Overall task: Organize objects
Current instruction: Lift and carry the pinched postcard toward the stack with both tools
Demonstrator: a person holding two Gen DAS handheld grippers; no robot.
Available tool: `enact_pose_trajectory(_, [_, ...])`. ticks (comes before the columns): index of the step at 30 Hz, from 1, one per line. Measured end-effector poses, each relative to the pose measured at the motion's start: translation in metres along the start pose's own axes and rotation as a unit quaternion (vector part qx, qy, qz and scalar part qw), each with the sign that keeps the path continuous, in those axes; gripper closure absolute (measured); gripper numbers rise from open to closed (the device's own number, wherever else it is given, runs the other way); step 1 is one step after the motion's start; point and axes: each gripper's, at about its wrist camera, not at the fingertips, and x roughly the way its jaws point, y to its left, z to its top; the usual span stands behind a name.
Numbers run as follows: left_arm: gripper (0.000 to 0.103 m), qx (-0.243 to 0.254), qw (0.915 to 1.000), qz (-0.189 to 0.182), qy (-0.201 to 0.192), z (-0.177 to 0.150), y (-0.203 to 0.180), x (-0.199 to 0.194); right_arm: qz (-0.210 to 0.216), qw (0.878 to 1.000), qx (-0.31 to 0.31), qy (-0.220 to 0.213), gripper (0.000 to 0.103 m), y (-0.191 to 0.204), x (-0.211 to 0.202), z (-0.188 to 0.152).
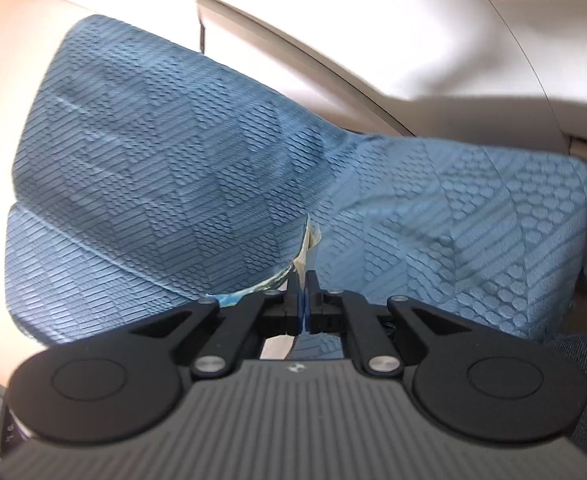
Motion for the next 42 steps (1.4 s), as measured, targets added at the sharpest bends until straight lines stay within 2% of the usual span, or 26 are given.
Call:
enact_pose_trajectory(9, [0.100,0.008,0.9997,-0.013,-0.018,0.005,-0.016,-0.061,0.011,0.999,-0.040,0.002,0.099,0.052,-0.024,-0.003])
enact_pose_trajectory(23, [0.099,0.011,0.9969,-0.036,-0.069,0.039,-0.013,-0.161,0.052,0.994,-0.097,0.003,0.099,0.139,-0.040,-0.022])
enact_pose_trajectory(28, [0.098,0.001,0.9951,-0.046,-0.087,0.040,0.008,-0.190,0.066,0.991,-0.119,0.005,0.099,0.168,-0.038,-0.038])
enact_pose_trajectory(34, [0.098,-0.008,0.9941,-0.041,-0.100,0.035,0.043,-0.216,0.072,0.988,-0.131,0.021,0.099,0.186,-0.033,-0.073])
enact_pose_trajectory(42, [0.097,-0.044,0.9934,-0.024,-0.103,0.025,0.107,-0.224,0.067,0.984,-0.156,0.054,0.099,0.198,-0.017,-0.121])
